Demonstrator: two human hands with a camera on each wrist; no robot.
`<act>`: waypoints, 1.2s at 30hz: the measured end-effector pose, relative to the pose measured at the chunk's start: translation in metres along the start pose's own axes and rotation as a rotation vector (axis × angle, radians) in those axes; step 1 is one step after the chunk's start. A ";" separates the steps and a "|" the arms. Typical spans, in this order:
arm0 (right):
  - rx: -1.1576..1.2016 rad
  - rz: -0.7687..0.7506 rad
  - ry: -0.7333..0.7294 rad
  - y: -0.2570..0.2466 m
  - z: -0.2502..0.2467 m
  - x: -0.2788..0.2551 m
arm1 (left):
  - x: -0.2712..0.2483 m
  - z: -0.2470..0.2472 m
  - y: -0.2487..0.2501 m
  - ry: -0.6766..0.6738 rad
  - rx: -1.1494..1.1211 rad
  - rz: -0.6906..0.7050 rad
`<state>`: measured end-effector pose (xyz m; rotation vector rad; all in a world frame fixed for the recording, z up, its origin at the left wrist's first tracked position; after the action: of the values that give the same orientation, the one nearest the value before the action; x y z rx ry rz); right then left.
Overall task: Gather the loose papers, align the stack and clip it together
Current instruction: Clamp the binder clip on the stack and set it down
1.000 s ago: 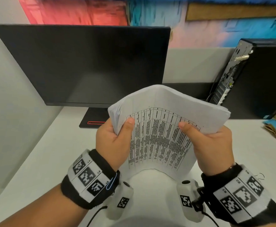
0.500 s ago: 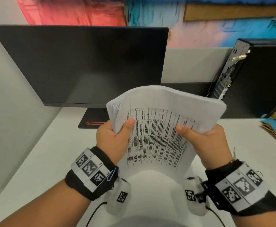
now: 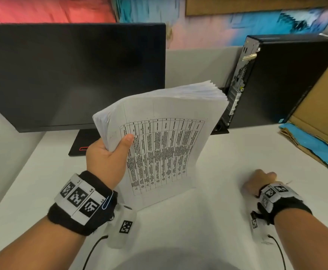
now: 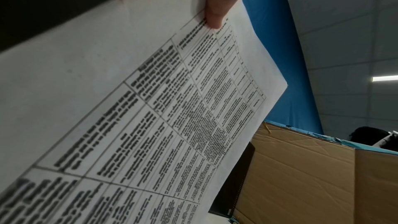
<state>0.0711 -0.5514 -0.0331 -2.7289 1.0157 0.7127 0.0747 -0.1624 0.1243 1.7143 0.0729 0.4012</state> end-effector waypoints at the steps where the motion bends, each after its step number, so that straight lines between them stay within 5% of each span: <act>1: 0.006 -0.030 0.015 -0.009 0.003 -0.002 | 0.001 0.000 0.000 0.002 0.000 0.000; 6: 0.177 -0.334 0.105 -0.053 0.009 -0.011 | 0.002 -0.002 -0.001 0.014 0.016 -0.002; 9: 0.202 -0.319 0.231 -0.055 -0.006 -0.010 | 0.001 -0.005 -0.004 0.022 0.013 -0.009; 13: 0.263 -0.420 0.084 -0.061 0.003 -0.005 | 0.000 -0.004 -0.006 0.007 -0.007 -0.016; 18: 0.241 -0.437 0.127 -0.066 0.006 -0.006 | 0.001 -0.004 -0.007 0.013 -0.023 -0.031; 25: -0.067 -0.386 0.087 -0.068 -0.010 -0.021 | 0.000 -0.004 -0.005 0.002 -0.015 -0.044; 28: 0.356 -0.459 0.203 -0.062 -0.058 -0.049 | 0.001 -0.005 -0.003 -0.007 -0.028 -0.037; 31: 0.779 -0.682 0.433 -0.057 -0.144 -0.109 | 0.002 -0.004 -0.002 -0.027 -0.019 -0.038; 36: 0.764 -1.302 0.745 -0.074 -0.223 -0.231 | 0.001 0.006 0.012 -0.107 -0.016 0.019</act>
<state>0.0522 -0.4258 0.2708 -2.1793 -0.4974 -0.7593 0.0754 -0.1695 0.1355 1.7183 -0.0245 0.3227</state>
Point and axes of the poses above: each hand's wrist, its own x-axis towards the middle knuckle, its own z-axis out of the palm, y = z × x, the point moved 6 cm from there along x, towards the middle knuckle, and after that the axes turned 3 degrees about -z, right-handed, at the moved point
